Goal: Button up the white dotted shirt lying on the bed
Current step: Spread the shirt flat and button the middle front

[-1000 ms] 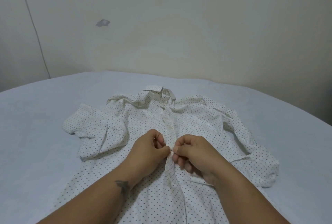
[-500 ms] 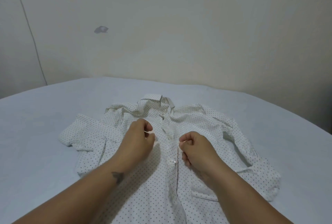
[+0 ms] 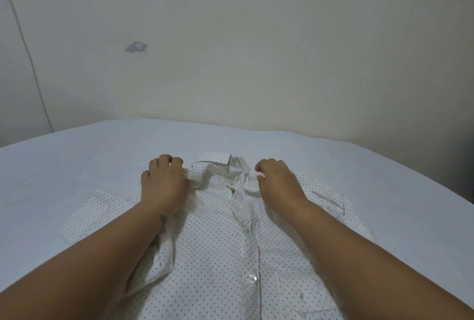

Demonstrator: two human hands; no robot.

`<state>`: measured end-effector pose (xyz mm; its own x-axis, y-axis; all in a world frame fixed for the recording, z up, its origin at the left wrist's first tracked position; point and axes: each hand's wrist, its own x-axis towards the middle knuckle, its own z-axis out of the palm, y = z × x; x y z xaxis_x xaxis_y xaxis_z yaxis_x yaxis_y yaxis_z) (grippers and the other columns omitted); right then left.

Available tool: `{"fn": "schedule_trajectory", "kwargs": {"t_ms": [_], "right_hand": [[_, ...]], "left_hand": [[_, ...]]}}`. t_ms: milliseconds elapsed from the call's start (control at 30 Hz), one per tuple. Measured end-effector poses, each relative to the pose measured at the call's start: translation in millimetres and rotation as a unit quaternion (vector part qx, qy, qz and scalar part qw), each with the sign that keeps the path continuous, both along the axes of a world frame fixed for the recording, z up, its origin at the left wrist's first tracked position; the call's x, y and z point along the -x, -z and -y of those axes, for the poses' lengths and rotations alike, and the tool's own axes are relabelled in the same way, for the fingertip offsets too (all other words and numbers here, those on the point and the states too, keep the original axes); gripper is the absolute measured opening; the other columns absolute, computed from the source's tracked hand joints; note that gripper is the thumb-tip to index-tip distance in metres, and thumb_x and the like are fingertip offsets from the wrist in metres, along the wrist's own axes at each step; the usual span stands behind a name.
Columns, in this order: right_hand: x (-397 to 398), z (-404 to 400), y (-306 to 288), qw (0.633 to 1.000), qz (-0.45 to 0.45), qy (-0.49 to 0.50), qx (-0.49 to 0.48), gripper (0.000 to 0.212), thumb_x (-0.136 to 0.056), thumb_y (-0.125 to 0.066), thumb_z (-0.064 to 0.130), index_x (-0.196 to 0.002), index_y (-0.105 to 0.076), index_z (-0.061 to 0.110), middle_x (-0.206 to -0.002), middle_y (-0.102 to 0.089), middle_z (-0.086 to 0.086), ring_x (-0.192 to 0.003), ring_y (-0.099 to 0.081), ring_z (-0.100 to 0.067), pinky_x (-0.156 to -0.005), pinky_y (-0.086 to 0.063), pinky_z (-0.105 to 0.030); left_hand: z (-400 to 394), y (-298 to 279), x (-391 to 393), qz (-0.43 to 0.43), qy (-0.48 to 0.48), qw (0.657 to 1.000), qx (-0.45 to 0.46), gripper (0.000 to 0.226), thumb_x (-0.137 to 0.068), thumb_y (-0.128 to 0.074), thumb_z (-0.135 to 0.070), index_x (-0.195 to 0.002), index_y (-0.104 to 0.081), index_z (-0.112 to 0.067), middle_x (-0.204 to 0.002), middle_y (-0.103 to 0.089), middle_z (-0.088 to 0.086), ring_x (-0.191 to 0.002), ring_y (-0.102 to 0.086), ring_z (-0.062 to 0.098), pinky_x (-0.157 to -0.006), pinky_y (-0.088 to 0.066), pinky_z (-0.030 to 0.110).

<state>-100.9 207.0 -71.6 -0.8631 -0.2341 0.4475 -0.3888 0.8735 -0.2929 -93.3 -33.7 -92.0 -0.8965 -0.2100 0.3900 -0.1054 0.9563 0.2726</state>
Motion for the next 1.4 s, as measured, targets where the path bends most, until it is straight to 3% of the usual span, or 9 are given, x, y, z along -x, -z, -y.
{"fn": "schedule_trajectory", "kwargs": {"t_ms": [100, 200, 300, 367, 500, 833, 1033, 1167, 1400], "right_hand": [[27.1, -4.9, 3.4, 0.993, 0.001, 0.036, -0.114, 0.041, -0.098, -0.05, 0.027, -0.135, -0.045, 0.011, -0.127, -0.058, -0.008, -0.121, -0.047, -0.026, -0.112, -0.025, -0.038], [42.0, -12.7, 10.7, 0.976, 0.034, 0.095, -0.191, 0.049, -0.099, -0.043, 0.04, -0.138, -0.037, 0.011, -0.118, -0.063, -0.006, -0.119, -0.053, -0.026, -0.118, -0.01, -0.044], [45.7, -21.7, 19.5, 0.986, 0.069, 0.091, -0.119, 0.04, -0.099, -0.041, 0.04, -0.13, -0.036, 0.016, -0.086, -0.064, 0.0, -0.081, -0.06, -0.02, -0.092, -0.043, -0.039], [44.4, -28.5, 24.0, 0.99, 0.1, 0.076, -0.064, 0.031, -0.1, -0.042, 0.038, -0.124, -0.033, 0.02, -0.067, -0.052, 0.003, -0.057, -0.049, -0.014, -0.054, -0.04, -0.031], [51.5, -37.4, 24.9, 0.98, 0.167, 0.107, -0.01, 0.034, -0.103, -0.031, 0.042, -0.12, -0.041, 0.015, -0.073, -0.057, 0.001, -0.062, -0.052, -0.016, -0.054, -0.037, -0.03], [50.8, -23.1, 30.8, 0.981, 0.123, 0.108, -0.1, 0.011, -0.095, -0.052, 0.035, -0.1, -0.06, 0.029, -0.094, -0.068, 0.007, -0.075, -0.057, -0.014, -0.058, -0.037, -0.026], [53.3, -34.7, 20.8, 0.959, 0.048, 0.201, 0.193, 0.008, -0.098, -0.05, 0.029, -0.091, -0.051, 0.029, -0.074, -0.057, 0.011, -0.059, -0.055, -0.011, -0.049, -0.035, -0.025], [50.8, -48.5, 20.7, 0.973, 0.012, 0.195, 0.121, 0.011, -0.092, -0.059, 0.014, -0.083, -0.053, 0.018, -0.092, -0.051, -0.001, -0.074, -0.053, -0.02, -0.057, -0.04, -0.03], [40.0, -56.7, 35.0, 0.988, 0.07, 0.113, 0.076, 0.02, -0.086, -0.06, 0.007, -0.082, -0.051, 0.024, -0.085, -0.057, 0.002, -0.071, -0.053, -0.019, -0.055, -0.036, -0.027]], "left_hand": [[10.9, 7.0, 11.6, 0.015, 0.039, 0.998, 0.053, 0.032, -0.091, -0.052, -0.045, -0.116, -0.06, -0.025, -0.131, -0.053, -0.001, -0.127, -0.043, 0.025, -0.111, -0.022, 0.048], [14.1, 14.2, 12.3, -0.055, 0.134, 0.987, 0.07, 0.02, -0.094, -0.047, -0.036, -0.076, -0.048, -0.028, -0.079, -0.057, -0.011, -0.082, -0.054, 0.015, -0.111, -0.025, 0.052], [14.5, 17.1, 9.0, -0.084, 0.225, 0.969, 0.054, 0.027, -0.097, -0.038, -0.043, -0.074, -0.038, -0.027, -0.057, -0.045, -0.01, -0.054, -0.044, 0.01, -0.081, -0.047, 0.037], [17.7, 15.8, 8.8, -0.092, 0.243, 0.966, -0.004, 0.028, -0.097, -0.031, -0.05, -0.094, -0.047, -0.028, -0.065, -0.054, -0.011, -0.057, -0.051, 0.01, -0.058, -0.045, 0.029], [25.3, 8.6, 13.0, -0.17, 0.216, 0.959, -0.072, 0.032, -0.1, -0.035, -0.037, -0.13, -0.047, -0.035, -0.08, -0.061, -0.015, -0.068, -0.057, 0.008, -0.054, -0.038, 0.02], [28.0, 11.6, 19.3, 0.002, 0.025, 0.979, 0.201, 0.018, -0.089, -0.047, -0.014, -0.09, -0.063, -0.023, -0.086, -0.061, -0.006, -0.082, -0.04, 0.018, -0.069, -0.027, 0.029], [36.2, 3.4, 15.2, -0.063, 0.201, 0.976, 0.062, 0.014, -0.084, -0.059, -0.011, -0.086, -0.062, -0.025, -0.088, -0.056, -0.007, -0.072, -0.052, 0.016, -0.056, -0.039, 0.027], [30.7, 3.6, 6.6, 0.088, 0.322, 0.942, 0.022, 0.002, -0.079, -0.058, -0.042, -0.08, -0.058, -0.042, -0.096, -0.053, -0.023, -0.07, -0.055, -0.005, -0.062, -0.041, 0.014], [28.1, 12.1, 6.6, 0.13, 0.276, 0.949, -0.075, 0.023, -0.082, -0.06, -0.06, -0.095, -0.059, -0.041, -0.088, -0.064, -0.016, -0.052, -0.061, -0.006, -0.052, -0.043, 0.013]]}}
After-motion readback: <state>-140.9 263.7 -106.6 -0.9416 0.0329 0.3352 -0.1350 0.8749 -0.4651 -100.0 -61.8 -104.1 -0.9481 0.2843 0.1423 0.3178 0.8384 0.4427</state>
